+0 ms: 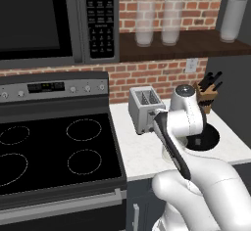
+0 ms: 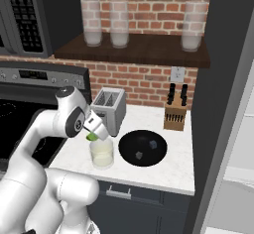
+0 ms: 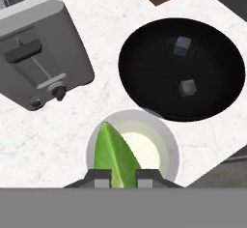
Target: Grab a lemon wedge from the fridge and one ice cube from the ice bowl, and put them in the glass of lemonade.
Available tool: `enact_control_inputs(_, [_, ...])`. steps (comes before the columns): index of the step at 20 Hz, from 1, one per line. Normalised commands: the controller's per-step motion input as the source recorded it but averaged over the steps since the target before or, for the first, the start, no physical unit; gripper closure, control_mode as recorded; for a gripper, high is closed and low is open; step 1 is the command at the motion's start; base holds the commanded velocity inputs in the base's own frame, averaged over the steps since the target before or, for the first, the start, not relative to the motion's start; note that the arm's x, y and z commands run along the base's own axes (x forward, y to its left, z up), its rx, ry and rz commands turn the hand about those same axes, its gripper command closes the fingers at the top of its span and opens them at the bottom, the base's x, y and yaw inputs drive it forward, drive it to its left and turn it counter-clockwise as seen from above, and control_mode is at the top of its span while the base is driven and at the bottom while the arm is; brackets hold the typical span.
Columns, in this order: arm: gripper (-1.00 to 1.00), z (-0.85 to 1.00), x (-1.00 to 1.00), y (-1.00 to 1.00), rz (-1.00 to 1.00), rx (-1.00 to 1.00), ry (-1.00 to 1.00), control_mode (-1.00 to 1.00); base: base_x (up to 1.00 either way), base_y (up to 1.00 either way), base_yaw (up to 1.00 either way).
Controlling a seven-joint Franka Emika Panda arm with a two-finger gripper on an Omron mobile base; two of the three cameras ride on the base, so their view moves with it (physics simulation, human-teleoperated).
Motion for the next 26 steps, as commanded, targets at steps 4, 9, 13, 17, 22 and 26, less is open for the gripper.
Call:
enact_control_inputs(4, [1.0,-0.07,0.0,-0.02,0.0,0.0,0.0,-1.0,0.0,0.0,0.0])
enact_control_inputs(9, [1.0,0.0,0.04,0.0,0.0,0.0,0.0,-1.0,0.0,0.0,0.0])
enact_control_inputs(13, [1.0,0.0,0.15,0.0,0.0,0.0,0.0,-1.0,0.0,0.0,0.0])
enact_control_inputs(17, [1.0,-0.09,0.13,0.0,0.0,0.0,0.0,-1.0,0.0,0.0,0.0])
enact_control_inputs(22, [1.0,-0.2,0.0,-0.1,0.0,0.0,0.0,-1.0,0.0,0.0,0.0])
enact_control_inputs(26, [1.0,-0.03,0.0,-0.04,0.0,0.0,0.0,-1.0,0.0,0.0,0.0])
